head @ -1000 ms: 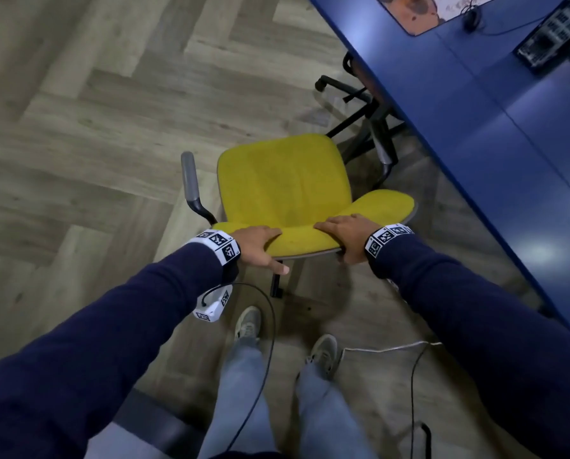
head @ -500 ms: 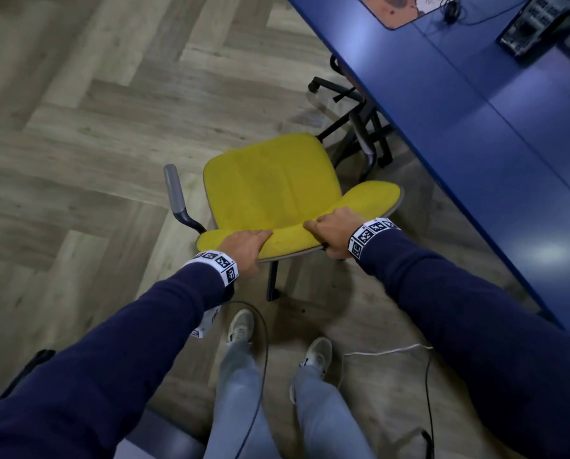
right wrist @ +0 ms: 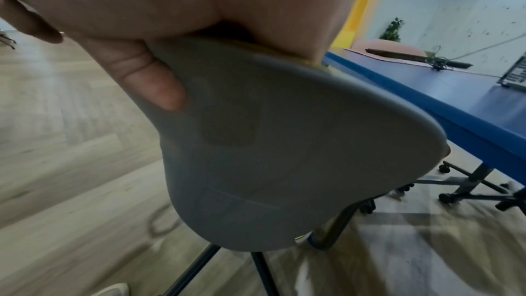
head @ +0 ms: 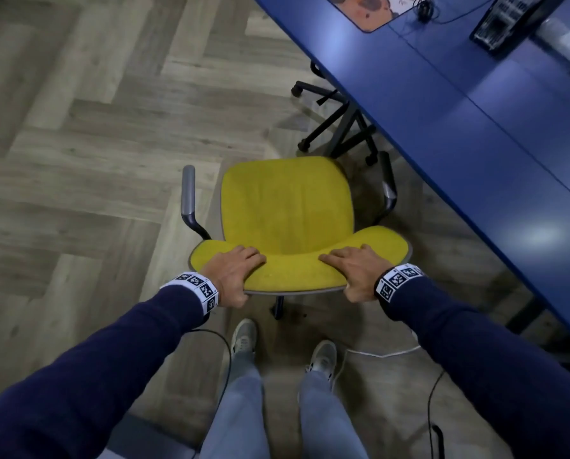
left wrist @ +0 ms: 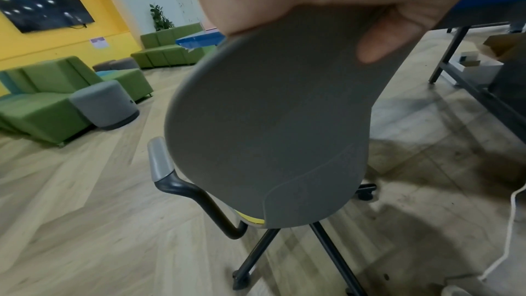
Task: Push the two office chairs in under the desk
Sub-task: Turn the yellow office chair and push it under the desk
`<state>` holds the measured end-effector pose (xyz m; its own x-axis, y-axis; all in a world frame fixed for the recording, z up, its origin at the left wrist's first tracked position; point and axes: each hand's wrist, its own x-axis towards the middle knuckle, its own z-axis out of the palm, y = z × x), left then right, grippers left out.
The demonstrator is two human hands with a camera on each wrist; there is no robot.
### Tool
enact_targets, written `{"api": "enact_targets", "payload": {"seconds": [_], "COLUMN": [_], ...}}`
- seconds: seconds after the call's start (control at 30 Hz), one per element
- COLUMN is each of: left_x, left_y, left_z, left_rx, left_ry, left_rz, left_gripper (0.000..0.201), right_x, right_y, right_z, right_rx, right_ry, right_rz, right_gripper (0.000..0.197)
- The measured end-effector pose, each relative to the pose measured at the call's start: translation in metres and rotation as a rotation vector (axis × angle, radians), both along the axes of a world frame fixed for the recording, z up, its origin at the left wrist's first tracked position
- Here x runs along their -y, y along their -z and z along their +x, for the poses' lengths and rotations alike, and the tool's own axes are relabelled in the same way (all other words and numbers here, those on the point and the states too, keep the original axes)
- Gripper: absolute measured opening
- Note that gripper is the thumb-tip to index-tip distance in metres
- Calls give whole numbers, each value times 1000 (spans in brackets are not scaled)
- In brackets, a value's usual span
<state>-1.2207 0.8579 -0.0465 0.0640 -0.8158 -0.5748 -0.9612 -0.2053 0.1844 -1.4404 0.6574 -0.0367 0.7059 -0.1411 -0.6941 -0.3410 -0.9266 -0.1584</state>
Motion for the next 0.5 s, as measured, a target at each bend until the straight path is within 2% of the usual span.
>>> {"api": "enact_targets", "payload": {"seconds": [0.2, 0.5], "left_x": [17, 77], "left_y": [-9, -19], "left_z": [3, -20], "left_rx": [8, 0], "left_ry": [87, 231], "left_rz": [109, 85], "left_gripper": [91, 92], "right_x": [-14, 3], "right_y": [3, -15], "right_z": [-19, -59], "right_rx": [54, 44], "right_ry": [66, 292], "right_rz": [-14, -6], "right_gripper": [95, 89]}}
